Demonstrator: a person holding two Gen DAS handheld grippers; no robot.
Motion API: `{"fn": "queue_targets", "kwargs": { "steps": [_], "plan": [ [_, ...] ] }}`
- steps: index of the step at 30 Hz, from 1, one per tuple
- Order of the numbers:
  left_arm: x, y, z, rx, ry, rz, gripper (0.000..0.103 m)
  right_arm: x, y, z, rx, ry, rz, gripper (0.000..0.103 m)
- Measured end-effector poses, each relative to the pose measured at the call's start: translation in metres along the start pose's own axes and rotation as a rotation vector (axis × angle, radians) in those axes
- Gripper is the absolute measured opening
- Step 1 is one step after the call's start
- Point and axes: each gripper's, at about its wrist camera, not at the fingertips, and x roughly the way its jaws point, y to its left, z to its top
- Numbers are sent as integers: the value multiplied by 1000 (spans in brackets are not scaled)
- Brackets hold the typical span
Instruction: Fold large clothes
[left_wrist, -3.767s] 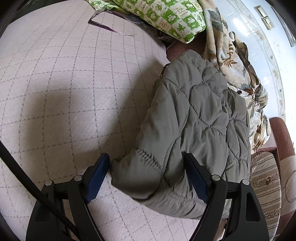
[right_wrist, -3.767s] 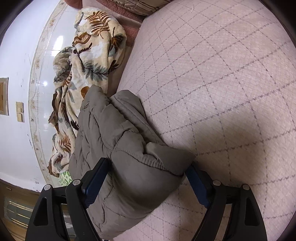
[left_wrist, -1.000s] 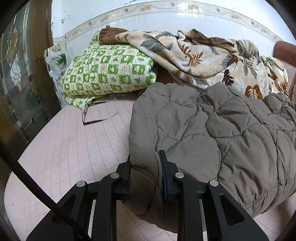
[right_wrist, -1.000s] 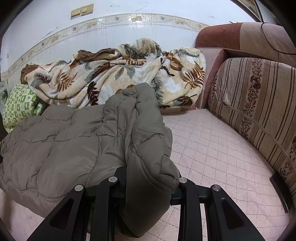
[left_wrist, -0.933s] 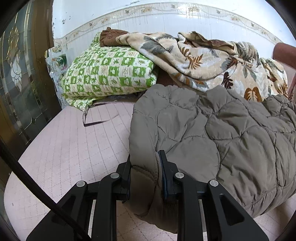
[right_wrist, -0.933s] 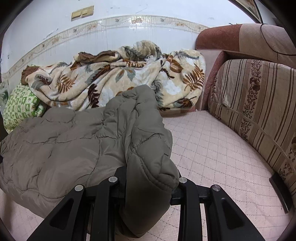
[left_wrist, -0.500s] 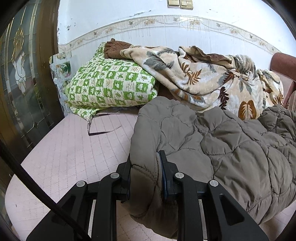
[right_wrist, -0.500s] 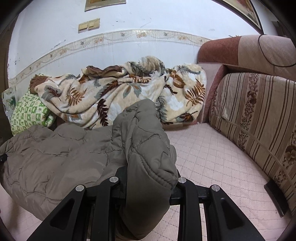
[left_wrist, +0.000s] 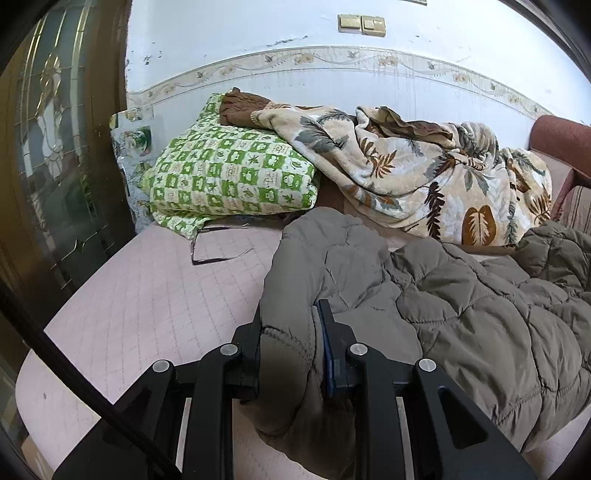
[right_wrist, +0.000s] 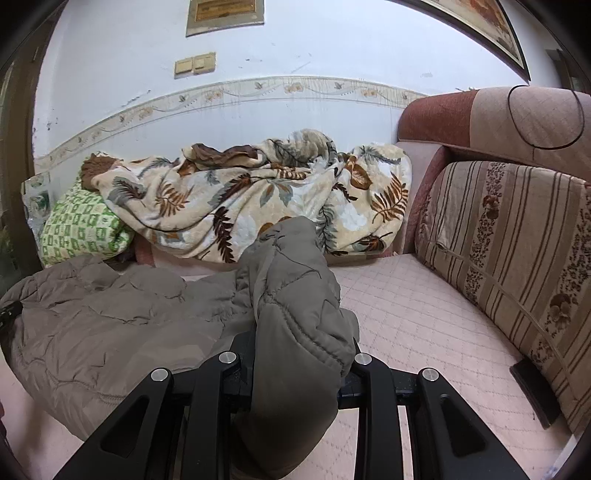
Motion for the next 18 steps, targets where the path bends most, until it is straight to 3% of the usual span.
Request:
{"fn": "queue_targets", "kwargs": {
  "steps": [18],
  "plan": [
    [-40,11,-52,22,30,24,24,-53,-2,-42,-33,17,-4,29]
  ]
}}
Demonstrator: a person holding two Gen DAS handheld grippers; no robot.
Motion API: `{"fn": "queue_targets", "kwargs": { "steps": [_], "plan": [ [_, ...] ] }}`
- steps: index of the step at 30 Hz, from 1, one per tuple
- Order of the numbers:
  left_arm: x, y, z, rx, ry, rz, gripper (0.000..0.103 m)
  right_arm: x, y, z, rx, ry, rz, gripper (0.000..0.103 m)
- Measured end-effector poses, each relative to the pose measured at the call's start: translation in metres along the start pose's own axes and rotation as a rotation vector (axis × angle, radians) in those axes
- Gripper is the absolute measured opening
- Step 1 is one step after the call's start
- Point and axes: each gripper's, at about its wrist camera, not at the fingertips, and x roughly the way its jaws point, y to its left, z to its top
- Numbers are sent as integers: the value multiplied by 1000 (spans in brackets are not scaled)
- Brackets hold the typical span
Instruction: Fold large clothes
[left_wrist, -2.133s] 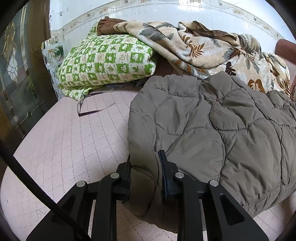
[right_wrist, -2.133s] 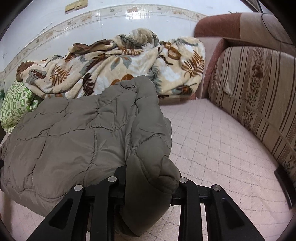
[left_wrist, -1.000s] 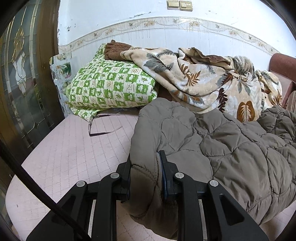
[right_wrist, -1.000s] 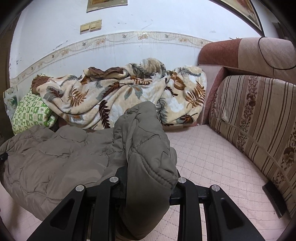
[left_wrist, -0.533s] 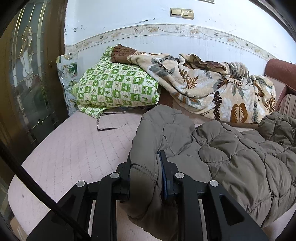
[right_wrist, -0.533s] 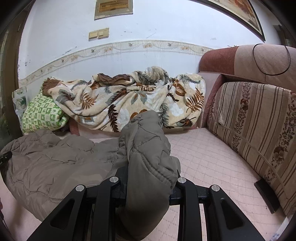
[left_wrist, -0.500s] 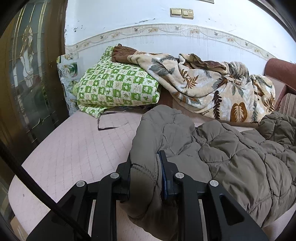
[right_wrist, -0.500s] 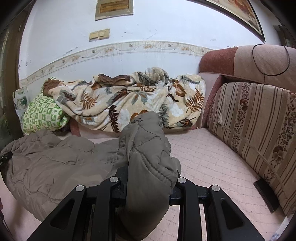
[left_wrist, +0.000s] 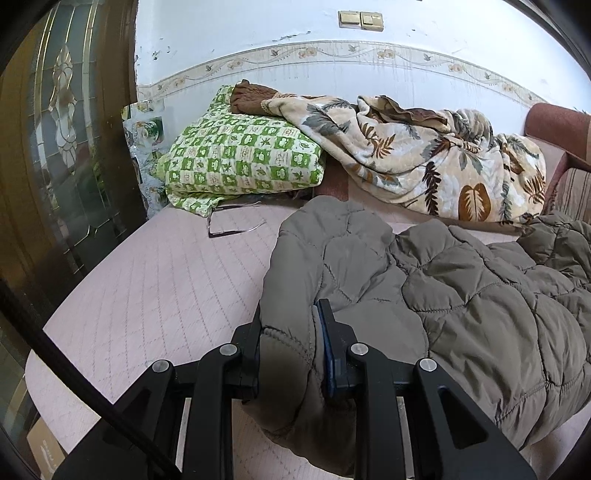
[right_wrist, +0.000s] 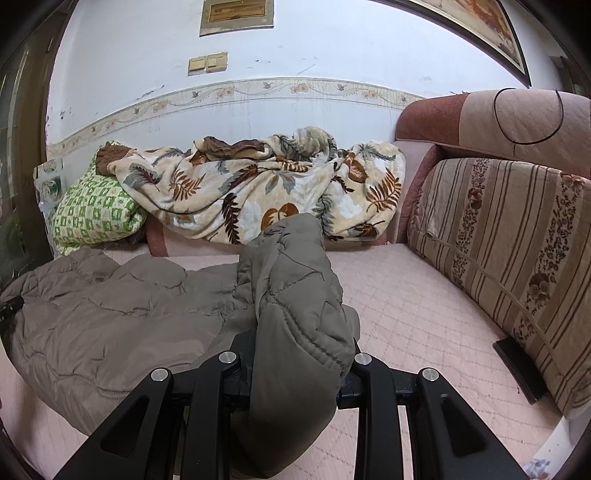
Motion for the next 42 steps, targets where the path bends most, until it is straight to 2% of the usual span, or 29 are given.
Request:
{"fn": "queue_targets", "kwargs": {
  "steps": [8,19,31,42],
  "plan": [
    [-5,-2,-29,8,40,22,25,6,-10,-25,12,71,-22,29],
    [10,-6,-54,46,91,64,31,21,-19,-64,17,177,-61,29],
    [18,-16,-76,141,64,129,37,41,-19,-85,-14,237,-97,30],
    [23,-23,-86,196,49,143,37,50,-24,-100,-1,277,-85,34]
  ]
}}
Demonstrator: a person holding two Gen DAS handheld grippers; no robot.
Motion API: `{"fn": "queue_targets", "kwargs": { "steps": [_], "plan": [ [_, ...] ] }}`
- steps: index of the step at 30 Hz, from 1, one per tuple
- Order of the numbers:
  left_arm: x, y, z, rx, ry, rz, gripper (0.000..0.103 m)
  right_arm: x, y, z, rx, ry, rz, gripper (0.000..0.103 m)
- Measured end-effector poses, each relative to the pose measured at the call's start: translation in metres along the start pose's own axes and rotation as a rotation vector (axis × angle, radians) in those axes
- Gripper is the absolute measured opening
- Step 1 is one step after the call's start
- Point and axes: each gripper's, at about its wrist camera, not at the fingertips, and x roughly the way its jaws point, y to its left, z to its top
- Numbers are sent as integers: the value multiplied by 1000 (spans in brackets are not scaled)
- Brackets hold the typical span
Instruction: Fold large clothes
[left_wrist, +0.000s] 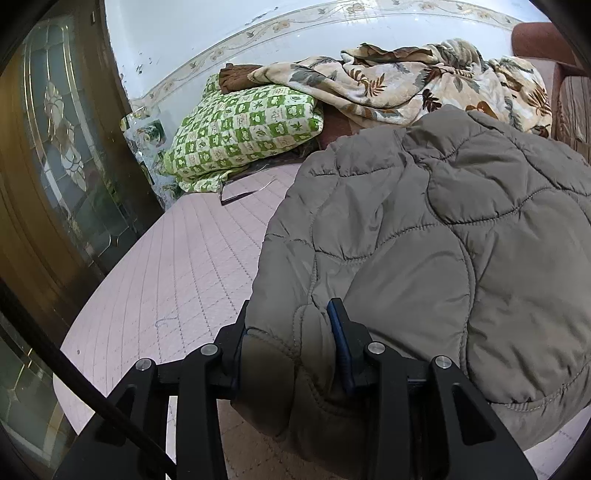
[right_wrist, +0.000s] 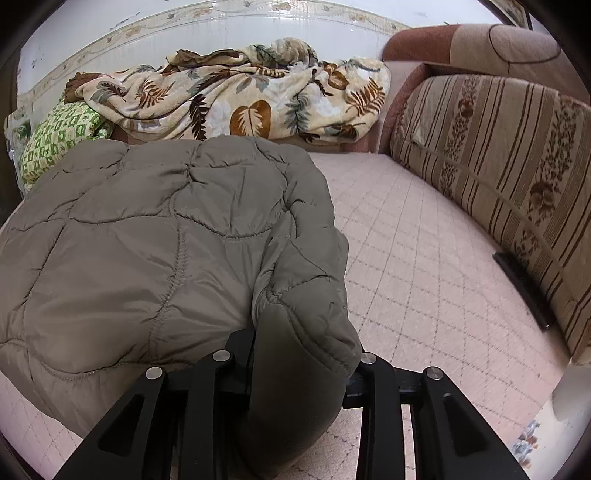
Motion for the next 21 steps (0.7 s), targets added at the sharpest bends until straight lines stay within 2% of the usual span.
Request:
{"fn": "queue_targets", "kwargs": {
  "steps": [21],
  "plan": [
    [1,-2,-4,9,-6,4,38,15,-10,-5,50,55,79,37]
  ]
}}
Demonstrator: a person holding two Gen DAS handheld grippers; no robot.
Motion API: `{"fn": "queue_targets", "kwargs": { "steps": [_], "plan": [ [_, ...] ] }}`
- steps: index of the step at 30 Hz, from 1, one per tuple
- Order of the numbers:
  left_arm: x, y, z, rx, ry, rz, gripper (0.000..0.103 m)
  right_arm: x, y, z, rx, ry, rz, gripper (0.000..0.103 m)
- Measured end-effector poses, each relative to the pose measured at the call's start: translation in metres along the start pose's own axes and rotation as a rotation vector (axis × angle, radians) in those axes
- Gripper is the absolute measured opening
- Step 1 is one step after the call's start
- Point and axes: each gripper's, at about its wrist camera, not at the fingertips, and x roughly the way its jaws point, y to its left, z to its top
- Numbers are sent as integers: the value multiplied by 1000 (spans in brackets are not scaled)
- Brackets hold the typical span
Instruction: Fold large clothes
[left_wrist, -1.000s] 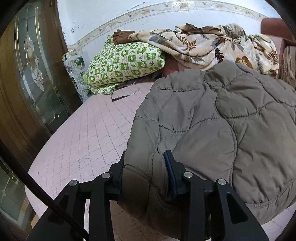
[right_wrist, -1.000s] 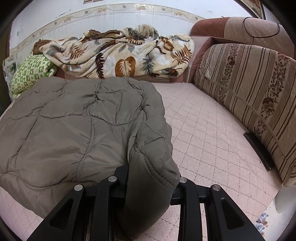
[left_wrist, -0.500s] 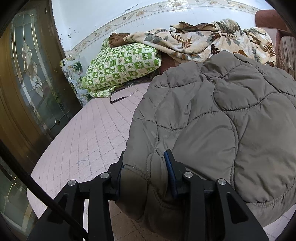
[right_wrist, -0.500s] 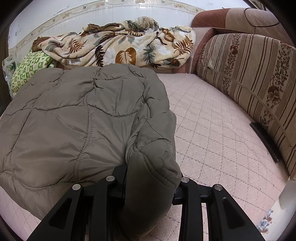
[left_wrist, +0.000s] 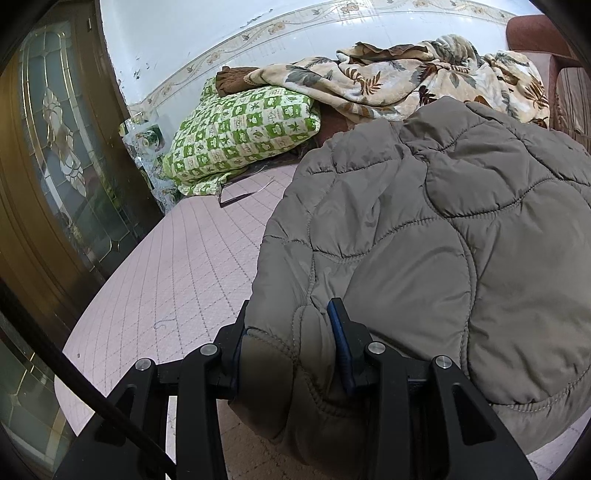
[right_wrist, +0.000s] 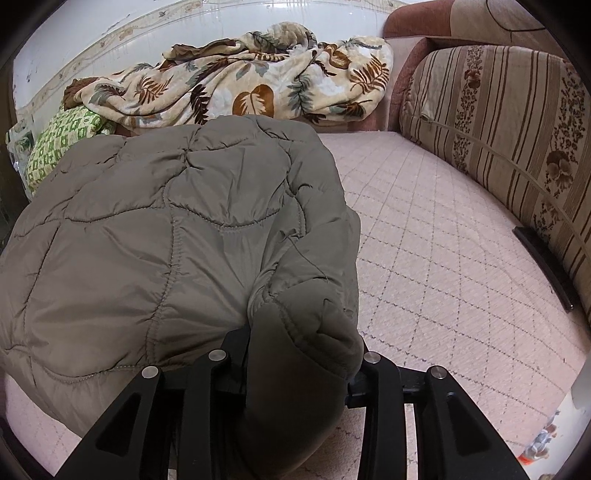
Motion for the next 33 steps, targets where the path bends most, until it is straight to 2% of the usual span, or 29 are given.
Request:
{"fn": "queue_targets", "kwargs": {
  "steps": [8,12,13,17,19,21,23,27,30,33],
  "plan": [
    [0,0,-1,0,0,-1,38,1,-6,0,34,7,24,42],
    [0,1,-1,-7,-3,-2,42,-3,-22,0,113,4,39,65],
    [0,2,-1,-13,-6,-1,46,-5,-26,0,136,1,51,66],
    [3,12,0,-63,-4,17,76,-18,-40,-1,208,-7,115,71],
    [5,25,2,-116,16,-16,81,-27,-42,-3,217,-25,107,73],
    [1,37,3,-160,23,-33,82,-37,-45,-5,228,-43,109,74],
    [-7,47,4,-194,-6,-19,83,-47,-49,-6,236,-71,99,74],
    [-21,57,1,-254,-29,23,83,-80,-50,-7,219,-199,11,74],
    [-38,52,3,-241,-96,56,83,-100,-51,-5,219,-302,-38,74],
    [-56,39,7,-215,-169,40,83,-112,-31,0,151,-366,16,74]
  ]
}}
